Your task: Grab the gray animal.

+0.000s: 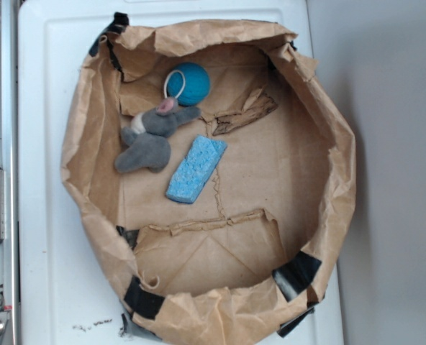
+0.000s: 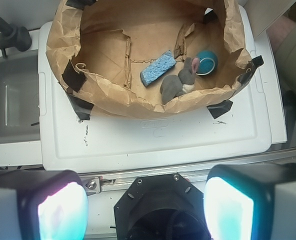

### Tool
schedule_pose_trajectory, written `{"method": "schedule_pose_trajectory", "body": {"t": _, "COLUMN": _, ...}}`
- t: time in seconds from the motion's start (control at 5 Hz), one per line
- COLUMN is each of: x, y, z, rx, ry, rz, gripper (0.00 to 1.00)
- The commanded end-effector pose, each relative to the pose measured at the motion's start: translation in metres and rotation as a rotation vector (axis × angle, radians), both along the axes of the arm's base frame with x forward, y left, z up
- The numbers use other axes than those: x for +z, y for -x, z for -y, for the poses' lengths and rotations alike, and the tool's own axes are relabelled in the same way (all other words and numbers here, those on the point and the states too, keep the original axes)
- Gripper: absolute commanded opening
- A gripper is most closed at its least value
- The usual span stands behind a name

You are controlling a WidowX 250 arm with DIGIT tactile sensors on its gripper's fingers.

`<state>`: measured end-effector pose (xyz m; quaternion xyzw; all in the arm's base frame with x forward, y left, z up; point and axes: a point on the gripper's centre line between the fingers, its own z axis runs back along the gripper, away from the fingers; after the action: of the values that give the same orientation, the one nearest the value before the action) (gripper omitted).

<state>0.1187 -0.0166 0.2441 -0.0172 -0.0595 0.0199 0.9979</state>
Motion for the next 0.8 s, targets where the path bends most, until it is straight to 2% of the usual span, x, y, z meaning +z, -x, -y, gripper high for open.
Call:
{"method": "schedule_pose_trajectory", "body": {"t": 0.0, "x": 0.000, "y": 0.000, "z": 0.000, "rx": 0.000, "ry": 0.000, "rz": 0.000, "gripper": 1.00}}
{"method": "schedule_pose_trajectory", "body": {"t": 0.2, "x": -0.013, "y": -0.031, "z": 0.009, "rx": -0.066, "ry": -0.016, "rz": 0.075, "gripper": 1.00}}
{"method": "schedule_pose_trajectory", "body": {"t": 0.4, "x": -0.035, "y": -0.060, "z": 0.009, "rx": -0.130, "ry": -0.058, "rz": 0.052, "gripper": 1.00}}
{"method": "schedule_pose_trajectory", "body": {"t": 0.6, "x": -0.044, "y": -0.081, "z": 0.003, "rx": -0.175, "ry": -0.022, "rz": 0.020, "gripper": 1.00}}
